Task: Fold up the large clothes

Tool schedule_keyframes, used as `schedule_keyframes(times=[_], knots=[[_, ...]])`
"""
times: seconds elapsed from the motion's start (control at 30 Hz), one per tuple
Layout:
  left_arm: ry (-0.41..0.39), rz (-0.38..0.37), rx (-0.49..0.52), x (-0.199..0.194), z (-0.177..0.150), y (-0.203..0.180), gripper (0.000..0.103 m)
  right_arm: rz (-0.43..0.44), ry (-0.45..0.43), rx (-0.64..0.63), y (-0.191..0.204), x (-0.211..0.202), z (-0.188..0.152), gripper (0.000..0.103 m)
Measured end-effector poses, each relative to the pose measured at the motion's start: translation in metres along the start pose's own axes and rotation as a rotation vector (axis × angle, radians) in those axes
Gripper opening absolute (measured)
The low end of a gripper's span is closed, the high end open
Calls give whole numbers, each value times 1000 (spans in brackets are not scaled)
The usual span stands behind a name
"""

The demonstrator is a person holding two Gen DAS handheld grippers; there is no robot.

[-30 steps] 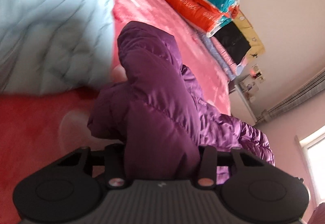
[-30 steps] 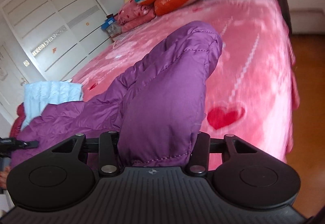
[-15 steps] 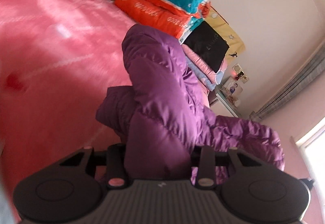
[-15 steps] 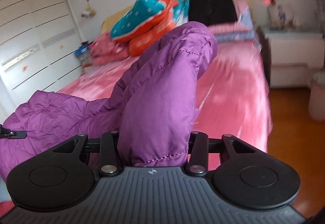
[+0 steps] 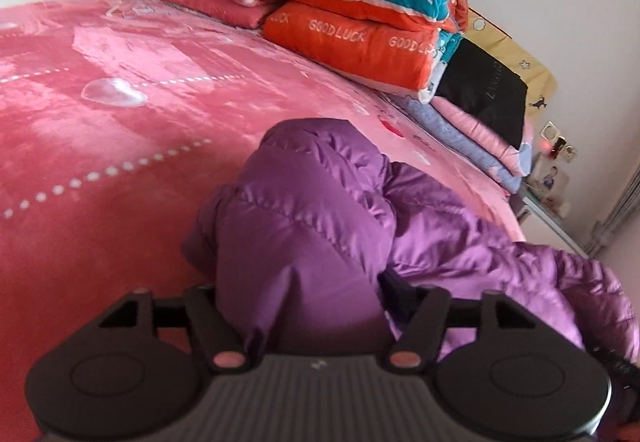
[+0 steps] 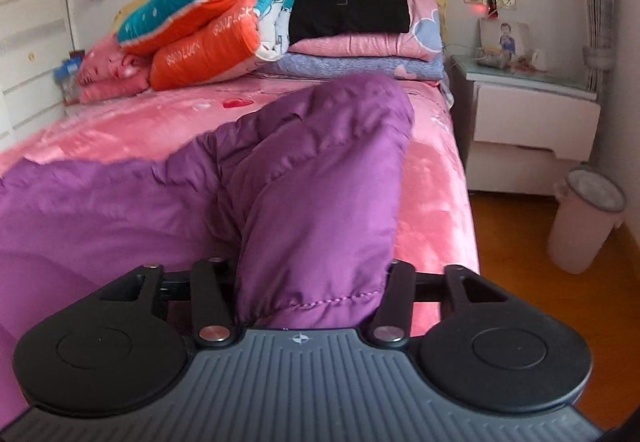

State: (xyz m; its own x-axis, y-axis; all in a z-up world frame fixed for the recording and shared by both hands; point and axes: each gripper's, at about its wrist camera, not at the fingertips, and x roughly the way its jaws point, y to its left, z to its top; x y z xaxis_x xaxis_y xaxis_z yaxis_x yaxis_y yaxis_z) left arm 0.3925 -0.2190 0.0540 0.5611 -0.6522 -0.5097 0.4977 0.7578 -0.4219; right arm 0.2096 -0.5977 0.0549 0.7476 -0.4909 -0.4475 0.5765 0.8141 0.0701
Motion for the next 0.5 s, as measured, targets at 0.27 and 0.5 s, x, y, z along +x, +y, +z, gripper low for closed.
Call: schedule_keyframes(times=[0.27,0.5], knots=[[-120,53,-4,-18,0,-6,88,-108,-43,-39,8,-16,-5,101],[-245,15,81,-82,-7,-24,102,-133,-117,-9,1,-61,3,103]])
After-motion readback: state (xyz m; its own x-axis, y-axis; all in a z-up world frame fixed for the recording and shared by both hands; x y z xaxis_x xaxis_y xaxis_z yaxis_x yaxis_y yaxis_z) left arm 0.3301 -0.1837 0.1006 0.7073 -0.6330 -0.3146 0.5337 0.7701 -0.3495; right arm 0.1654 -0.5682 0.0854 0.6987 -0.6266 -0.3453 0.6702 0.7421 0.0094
